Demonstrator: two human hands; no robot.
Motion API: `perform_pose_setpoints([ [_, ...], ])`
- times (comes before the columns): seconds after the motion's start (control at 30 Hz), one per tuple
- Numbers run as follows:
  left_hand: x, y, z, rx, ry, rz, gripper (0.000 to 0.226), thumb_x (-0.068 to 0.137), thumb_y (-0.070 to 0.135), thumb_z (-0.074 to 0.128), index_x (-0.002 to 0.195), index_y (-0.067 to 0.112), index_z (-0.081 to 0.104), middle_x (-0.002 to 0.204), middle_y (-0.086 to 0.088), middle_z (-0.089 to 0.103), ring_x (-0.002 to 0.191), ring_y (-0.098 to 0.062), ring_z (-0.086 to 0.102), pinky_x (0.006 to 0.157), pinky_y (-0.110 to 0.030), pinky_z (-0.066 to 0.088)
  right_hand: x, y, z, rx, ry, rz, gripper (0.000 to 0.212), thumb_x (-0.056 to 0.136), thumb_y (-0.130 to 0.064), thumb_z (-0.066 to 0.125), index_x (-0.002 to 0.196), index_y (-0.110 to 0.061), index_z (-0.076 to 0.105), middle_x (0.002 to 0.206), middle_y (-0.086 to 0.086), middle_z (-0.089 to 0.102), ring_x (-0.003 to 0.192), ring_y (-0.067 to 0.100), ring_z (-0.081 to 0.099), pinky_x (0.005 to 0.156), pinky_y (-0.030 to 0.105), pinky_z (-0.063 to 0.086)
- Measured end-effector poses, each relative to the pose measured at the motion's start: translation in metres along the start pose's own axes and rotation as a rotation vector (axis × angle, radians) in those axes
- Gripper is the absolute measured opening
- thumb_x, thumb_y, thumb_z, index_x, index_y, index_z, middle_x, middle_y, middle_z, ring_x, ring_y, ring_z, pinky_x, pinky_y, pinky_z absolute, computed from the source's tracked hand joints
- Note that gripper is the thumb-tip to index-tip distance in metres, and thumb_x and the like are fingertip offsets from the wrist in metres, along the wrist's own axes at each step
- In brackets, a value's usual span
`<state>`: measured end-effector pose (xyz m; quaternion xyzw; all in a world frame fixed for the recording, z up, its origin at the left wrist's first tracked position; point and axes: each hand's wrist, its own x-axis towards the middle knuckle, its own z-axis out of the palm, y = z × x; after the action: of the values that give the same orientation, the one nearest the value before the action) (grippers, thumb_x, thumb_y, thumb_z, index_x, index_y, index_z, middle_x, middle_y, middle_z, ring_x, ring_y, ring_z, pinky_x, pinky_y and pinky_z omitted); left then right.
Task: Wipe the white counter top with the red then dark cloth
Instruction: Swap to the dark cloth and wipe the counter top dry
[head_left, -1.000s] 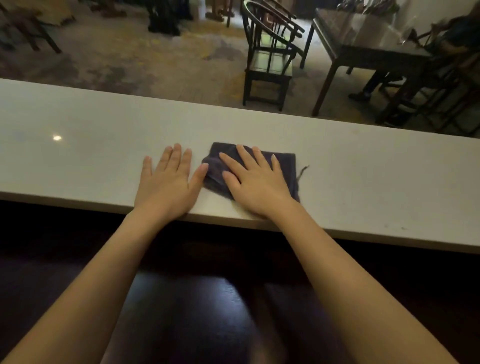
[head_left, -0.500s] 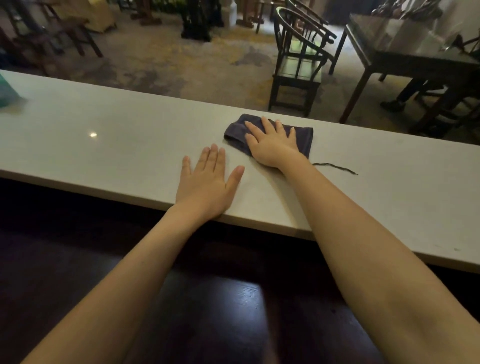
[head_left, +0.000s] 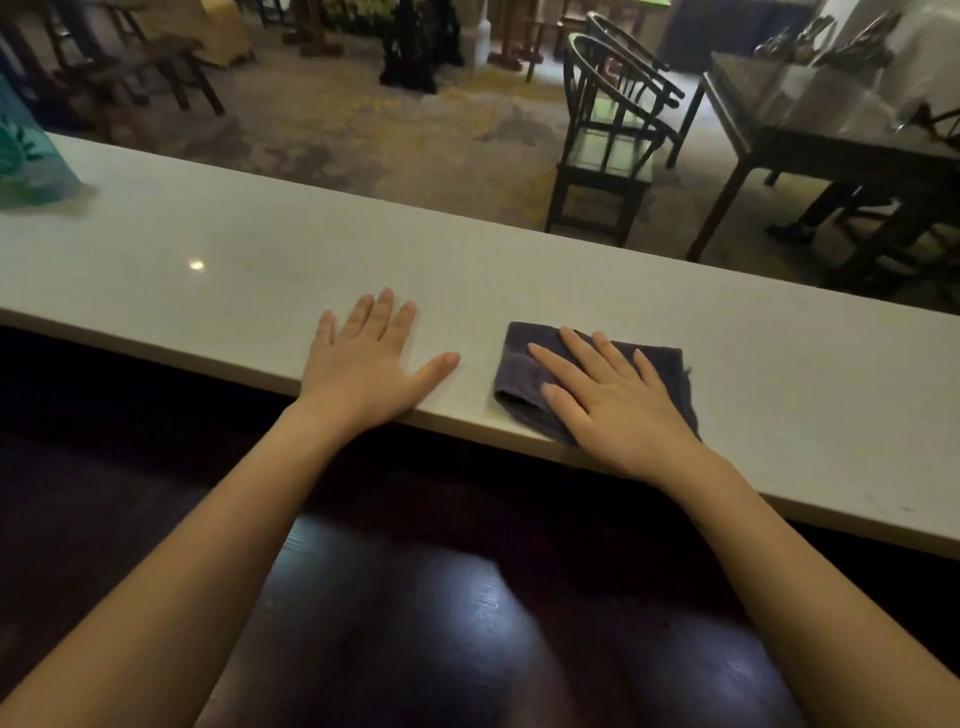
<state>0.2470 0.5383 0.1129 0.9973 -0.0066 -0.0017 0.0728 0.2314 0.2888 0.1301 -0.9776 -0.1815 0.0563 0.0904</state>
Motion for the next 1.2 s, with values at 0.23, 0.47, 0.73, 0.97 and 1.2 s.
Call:
perform_pose_setpoints([
  [0.23, 0.005, -0.002, 0.002, -0.002, 0.005, 0.006, 0.093, 0.069, 0.082, 0.003, 0.144, 0.028, 0.001, 0.157, 0.002, -0.005, 0.143, -0.016, -0.005, 0.114, -0.048, -0.003, 0.058, -0.005, -0.017, 0.041, -0.08, 0.065, 0.047, 0.095, -0.05, 0.015, 0.141, -0.046, 0.007, 0.158, -0.005, -0.004, 0.144, 0.023, -0.007, 0.115, 0.055, -0.006],
  [0.47, 0.001, 0.002, 0.0, -0.011, -0.001, 0.004, 0.099, 0.064, 0.085, 0.005, 0.144, 0.028, 0.003, 0.157, 0.0, -0.003, 0.143, -0.017, -0.004, 0.115, -0.048, -0.002, 0.022, -0.04, 0.006, 0.008, -0.004, -0.062, 0.048, 0.094, -0.048, 0.013, 0.141, -0.047, 0.006, 0.158, -0.007, -0.002, 0.144, 0.02, -0.007, 0.115, 0.051, -0.007],
  [0.73, -0.002, 0.0, -0.002, 0.001, -0.003, 0.039, 0.104, 0.061, 0.086, 0.002, 0.145, 0.024, 0.002, 0.157, -0.003, -0.003, 0.143, -0.018, -0.004, 0.114, -0.049, -0.001, -0.037, -0.003, 0.003, -0.026, 0.025, -0.06, 0.049, 0.091, -0.054, 0.013, 0.139, -0.052, 0.004, 0.157, -0.013, 0.0, 0.144, 0.015, -0.006, 0.116, 0.046, -0.004],
  [0.97, -0.026, 0.071, -0.006, -0.233, -0.008, 0.354, 0.086, 0.075, 0.075, 0.016, 0.145, 0.027, 0.003, 0.157, -0.002, 0.001, 0.142, -0.013, -0.004, 0.113, -0.042, -0.007, -0.048, 0.005, 0.003, 0.0, 0.117, -0.121, 0.061, 0.09, -0.056, 0.024, 0.144, -0.04, 0.001, 0.158, -0.007, 0.001, 0.145, 0.016, -0.002, 0.116, 0.041, -0.001],
  [1.2, -0.047, 0.125, 0.007, -0.054, 0.067, 0.579, 0.088, 0.079, 0.061, 0.049, 0.144, 0.015, 0.013, 0.156, -0.008, 0.014, 0.143, -0.02, 0.008, 0.115, -0.032, 0.001, -0.079, 0.045, -0.002, -0.102, 0.124, -0.14, 0.083, 0.085, -0.045, 0.055, 0.146, -0.026, 0.003, 0.158, 0.0, 0.005, 0.144, 0.015, 0.002, 0.117, 0.032, 0.002],
])
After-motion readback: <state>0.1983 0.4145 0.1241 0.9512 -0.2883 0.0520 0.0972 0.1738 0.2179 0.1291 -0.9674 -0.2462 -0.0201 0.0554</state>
